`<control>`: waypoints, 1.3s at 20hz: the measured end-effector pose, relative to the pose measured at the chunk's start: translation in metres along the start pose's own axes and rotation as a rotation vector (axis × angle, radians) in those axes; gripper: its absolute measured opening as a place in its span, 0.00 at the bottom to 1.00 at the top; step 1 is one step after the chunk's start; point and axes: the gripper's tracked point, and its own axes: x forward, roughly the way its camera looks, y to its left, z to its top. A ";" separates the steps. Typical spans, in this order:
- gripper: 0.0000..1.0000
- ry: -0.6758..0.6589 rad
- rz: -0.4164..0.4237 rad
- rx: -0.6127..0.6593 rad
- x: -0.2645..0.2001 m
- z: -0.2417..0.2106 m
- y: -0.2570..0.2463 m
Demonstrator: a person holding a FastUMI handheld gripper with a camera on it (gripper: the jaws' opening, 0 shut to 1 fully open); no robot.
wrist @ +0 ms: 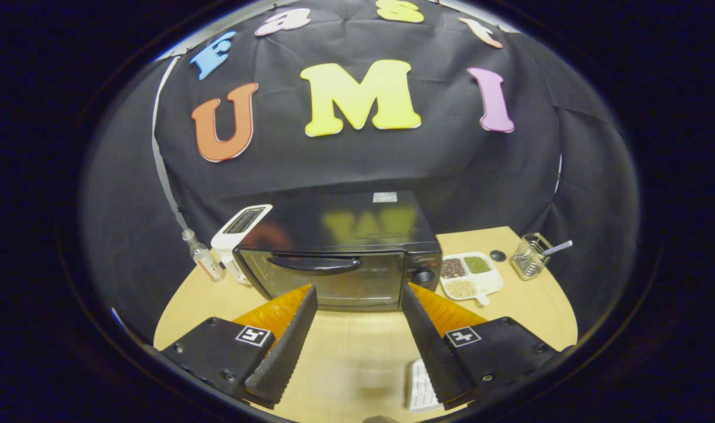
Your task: Open the toaster oven, put the food inside, and close the toaster oven door.
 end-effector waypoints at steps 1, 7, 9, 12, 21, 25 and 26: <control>0.93 -0.014 -0.013 -0.004 -0.016 0.004 -0.012; 0.93 -0.145 -0.124 -0.018 -0.109 0.051 -0.089; 0.95 -0.196 -0.146 -0.007 -0.143 0.068 -0.106; 0.97 -0.287 -0.168 0.016 -0.185 0.095 -0.134; 0.99 -0.426 -0.198 -0.050 -0.263 0.119 -0.228; 0.99 -0.431 -0.163 -0.041 -0.272 0.111 -0.257; 0.99 -0.429 -0.161 -0.035 -0.271 0.106 -0.266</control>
